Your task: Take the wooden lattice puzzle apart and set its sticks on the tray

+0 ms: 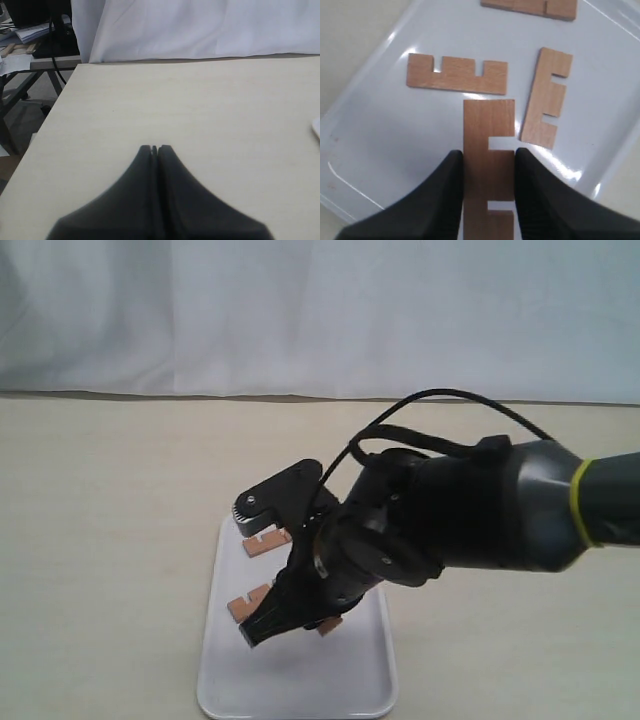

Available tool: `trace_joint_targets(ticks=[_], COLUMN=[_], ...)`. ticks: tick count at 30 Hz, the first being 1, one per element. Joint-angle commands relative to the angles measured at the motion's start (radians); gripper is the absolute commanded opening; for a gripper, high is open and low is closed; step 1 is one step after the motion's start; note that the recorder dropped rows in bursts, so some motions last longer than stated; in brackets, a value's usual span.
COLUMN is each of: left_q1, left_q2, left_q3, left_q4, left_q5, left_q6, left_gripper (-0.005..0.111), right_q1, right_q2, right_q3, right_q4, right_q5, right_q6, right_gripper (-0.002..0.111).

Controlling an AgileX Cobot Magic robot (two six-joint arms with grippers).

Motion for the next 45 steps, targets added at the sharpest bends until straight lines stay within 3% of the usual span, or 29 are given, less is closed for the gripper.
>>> trace_joint_targets(ticks=[1,6,13,16,19,26,28,30,39,45], left_q1=[0.000,0.000,0.000,0.000,0.000,0.000,0.000,0.000,0.000,0.000], left_q2=[-0.002,-0.002,-0.002,-0.002,-0.002,-0.002,-0.002,-0.002,-0.002,-0.002], left_q3=[0.002,0.002,0.002,0.002,0.002,0.002,0.002,0.002,0.002,0.002], left_q4=[-0.001,-0.001,-0.001,-0.001,-0.001,-0.001,-0.001,-0.001,-0.001,-0.001], left_q5=[-0.016,-0.016,-0.016,-0.016,-0.016,-0.016,-0.016,-0.016,-0.016,-0.016], left_q6=[-0.001,-0.001,-0.001,-0.001,-0.001,-0.001,-0.001,-0.001,-0.001,-0.001], left_gripper=[0.000,0.000,0.000,0.000,0.000,0.000,0.000,0.000,0.000,0.000], right_q1=[0.052,0.057,0.057,0.057,0.057,0.057,0.055,0.040,-0.132,-0.315], right_q2=[0.055,0.149,0.161,0.161,0.154,0.059,0.030,0.018,-0.036,-0.180], right_q3=[-0.069,-0.111,-0.166,-0.214,-0.246,-0.258,-0.258,-0.258,-0.153,-0.019], right_q4=[-0.008,0.007,0.015,0.044,0.078,0.082,0.049,0.027,0.125,0.199], right_q5=[0.107,0.148,0.189,0.240,0.273,0.298,0.326,0.359,0.378,0.358], right_q6=[-0.035,-0.038,-0.038,-0.049,-0.086,-0.117,-0.117,-0.113,-0.127,-0.209], right_gripper=[0.005,0.005,0.040,0.051,0.055,0.052,0.034,0.005,0.004,0.004])
